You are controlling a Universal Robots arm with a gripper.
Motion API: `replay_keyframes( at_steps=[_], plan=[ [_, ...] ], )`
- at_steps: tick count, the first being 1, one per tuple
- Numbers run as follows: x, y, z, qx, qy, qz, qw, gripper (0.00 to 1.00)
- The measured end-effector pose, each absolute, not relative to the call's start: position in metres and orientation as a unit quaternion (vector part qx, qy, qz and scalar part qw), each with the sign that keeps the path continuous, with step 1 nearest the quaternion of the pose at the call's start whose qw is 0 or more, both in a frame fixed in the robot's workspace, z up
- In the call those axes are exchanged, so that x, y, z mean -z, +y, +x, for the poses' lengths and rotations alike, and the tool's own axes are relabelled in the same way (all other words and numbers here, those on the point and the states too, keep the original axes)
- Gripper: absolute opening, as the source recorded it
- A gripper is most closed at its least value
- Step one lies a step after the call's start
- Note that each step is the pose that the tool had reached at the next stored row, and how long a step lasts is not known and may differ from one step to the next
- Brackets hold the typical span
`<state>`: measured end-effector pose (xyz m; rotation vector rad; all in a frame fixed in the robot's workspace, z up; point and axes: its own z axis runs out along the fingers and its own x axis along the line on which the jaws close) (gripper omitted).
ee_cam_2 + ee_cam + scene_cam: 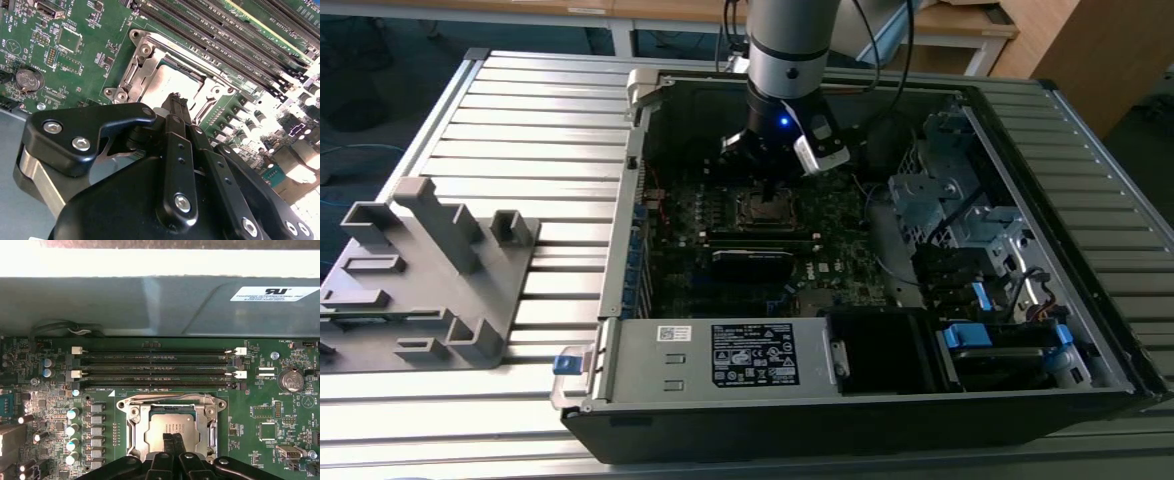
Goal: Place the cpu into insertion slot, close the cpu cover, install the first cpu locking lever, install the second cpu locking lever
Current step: 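Install the first cpu locking lever, then install the second cpu locking lever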
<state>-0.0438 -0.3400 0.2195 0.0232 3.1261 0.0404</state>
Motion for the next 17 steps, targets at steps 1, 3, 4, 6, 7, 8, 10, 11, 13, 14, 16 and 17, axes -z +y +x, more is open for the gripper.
replay_keyframes(
  at_steps=[1,3,4,6,7,8,10,11,13,14,16,17],
  plan=[
    [-0.2195,-0.34,-0.0438,-0.013,1.0,0.008,0.008,0.11],
    [-0.2195,-0.34,-0.0438,-0.013,1.0,0.009,0.008,0.11],
    [-0.2196,-0.34,-0.0438,-0.013,1.0,0.01,0.008,0.11],
    [-0.2198,-0.34,-0.0438,-0.013,1.0,0.01,0.008,0.11],
    [-0.2203,-0.3401,-0.0438,-0.013,1.0,0.01,0.008,0.11],
    [-0.2206,-0.3401,-0.0438,-0.013,1.0,0.01,0.008,0.11],
    [-0.2214,-0.34,-0.0438,-0.013,1.0,0.01,0.008,0.11],
    [-0.2217,-0.34,-0.0438,-0.013,1.0,0.01,0.008,0.11],
    [-0.2218,-0.34,-0.0437,-0.013,1.0,0.01,0.008,0.11],
    [-0.2218,-0.34,-0.0437,-0.013,1.0,0.01,0.008,0.11],
    [-0.222,-0.34,-0.0438,-0.013,1.0,0.01,0.008,0.11],
    [-0.222,-0.34,-0.0438,-0.013,1.0,0.01,0.008,0.11]
  ],
)
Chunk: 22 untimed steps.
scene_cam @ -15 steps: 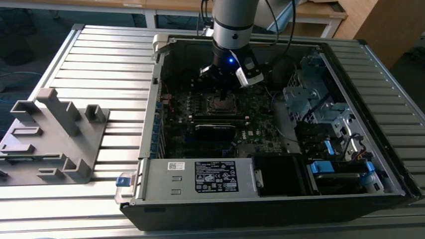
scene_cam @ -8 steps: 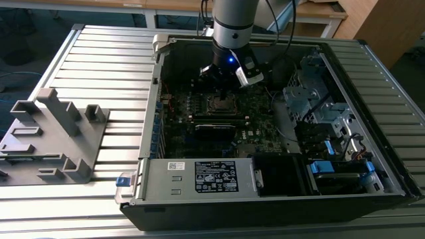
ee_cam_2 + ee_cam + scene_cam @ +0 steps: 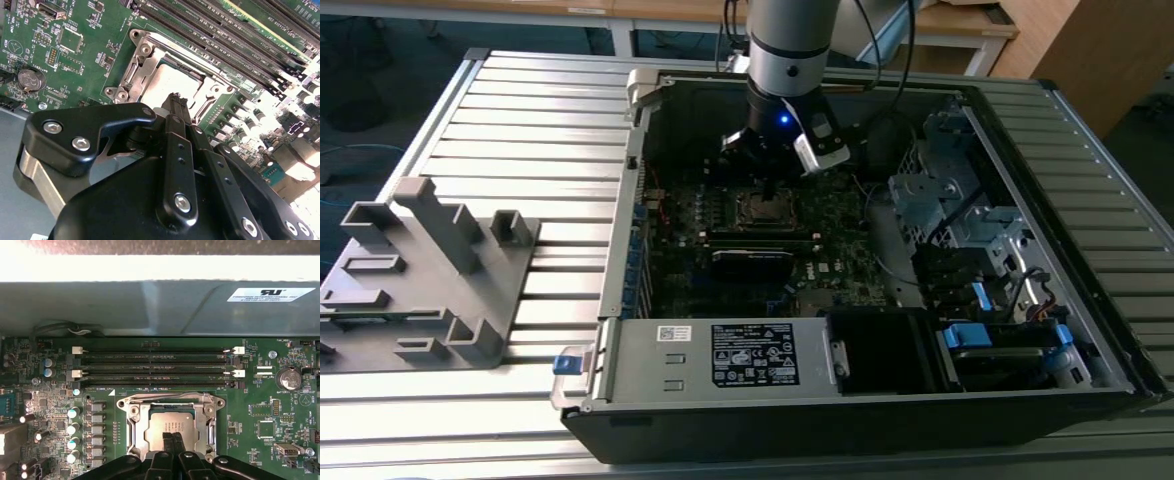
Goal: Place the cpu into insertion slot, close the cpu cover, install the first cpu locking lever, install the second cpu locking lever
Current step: 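Install the second cpu locking lever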
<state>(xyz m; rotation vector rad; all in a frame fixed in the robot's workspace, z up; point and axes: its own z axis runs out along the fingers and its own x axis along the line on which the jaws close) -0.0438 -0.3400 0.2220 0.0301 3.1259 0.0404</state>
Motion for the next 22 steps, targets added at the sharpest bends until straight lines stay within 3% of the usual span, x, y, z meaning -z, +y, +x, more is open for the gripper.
replay_keyframes(
  at_steps=[22],
  plan=[
    [-0.2237,-0.34,-0.0399,-0.013,1.0,0.01,0.008,0.11]
  ],
)
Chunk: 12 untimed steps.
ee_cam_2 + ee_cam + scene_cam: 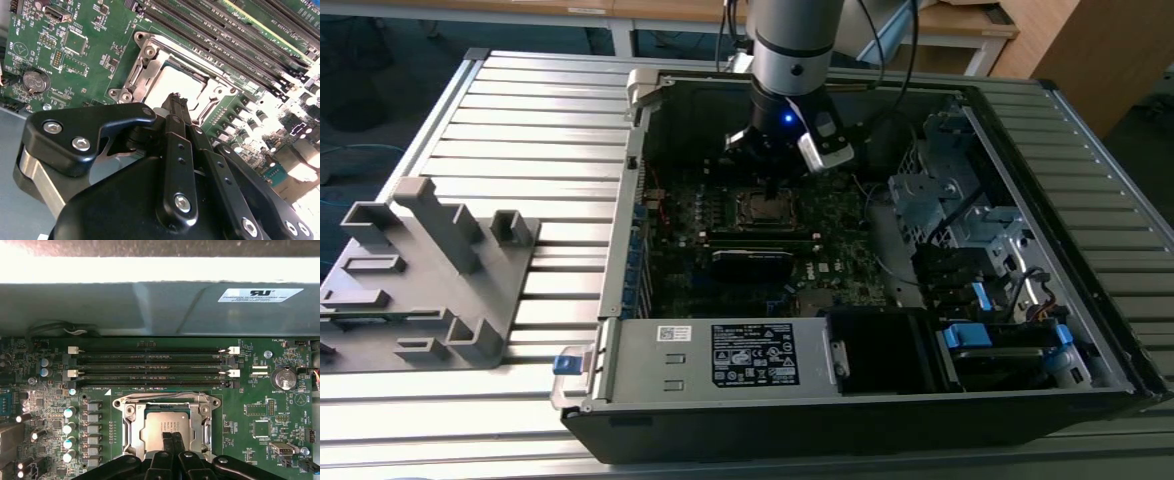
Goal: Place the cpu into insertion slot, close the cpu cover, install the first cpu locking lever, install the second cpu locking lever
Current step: 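Install the second cpu locking lever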
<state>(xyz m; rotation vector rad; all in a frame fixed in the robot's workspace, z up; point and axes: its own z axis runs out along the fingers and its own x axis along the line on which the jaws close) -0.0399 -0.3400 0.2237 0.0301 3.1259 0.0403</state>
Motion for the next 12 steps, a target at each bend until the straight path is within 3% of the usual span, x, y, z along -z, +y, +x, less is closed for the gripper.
replay_keyframes(
  at_steps=[12],
  plan=[
    [-0.2259,-0.3428,-0.0399,-0.013,1.0,0.01,0.008,0.11]
  ],
)
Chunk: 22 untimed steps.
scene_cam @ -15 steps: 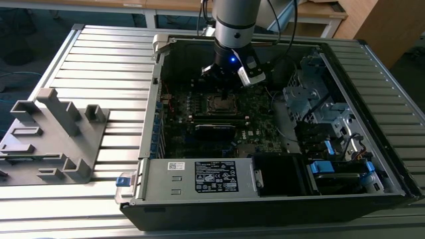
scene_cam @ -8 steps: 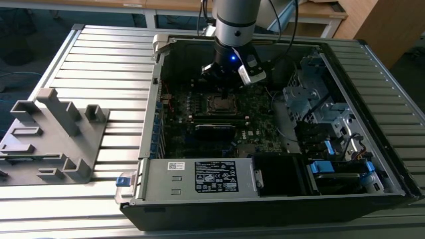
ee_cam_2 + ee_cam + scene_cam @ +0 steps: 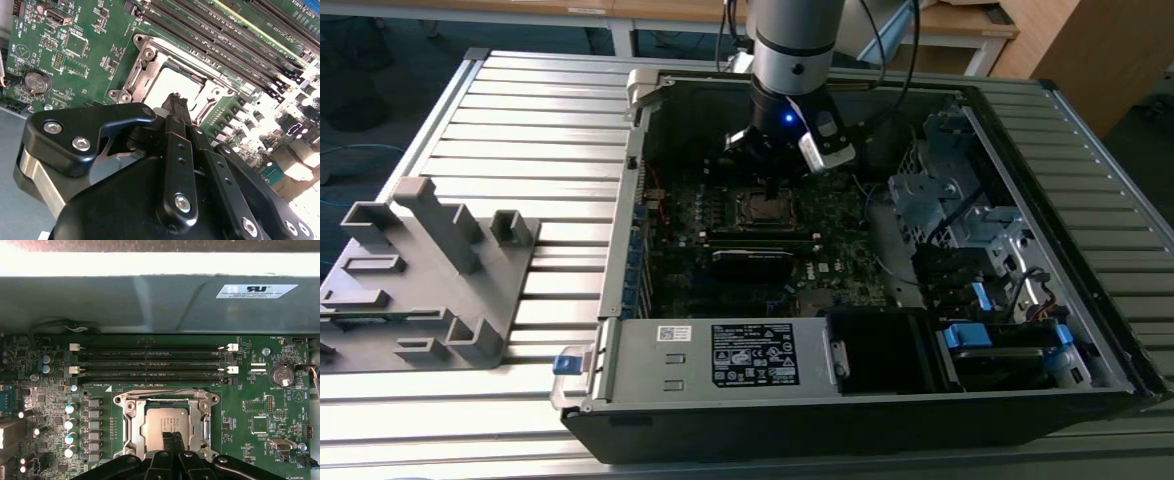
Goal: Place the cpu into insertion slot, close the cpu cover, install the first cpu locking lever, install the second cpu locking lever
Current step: 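Install the second cpu locking lever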
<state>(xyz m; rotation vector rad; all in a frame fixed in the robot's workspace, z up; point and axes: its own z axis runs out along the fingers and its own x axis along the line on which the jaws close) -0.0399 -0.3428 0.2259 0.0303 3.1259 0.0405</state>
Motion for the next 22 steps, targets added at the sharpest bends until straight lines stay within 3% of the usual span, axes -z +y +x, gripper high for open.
replay_keyframes(
  at_steps=[22],
  plan=[
    [-0.2318,-0.3488,-0.0399,-0.013,1.0,0.01,0.008,0.11]
  ],
)
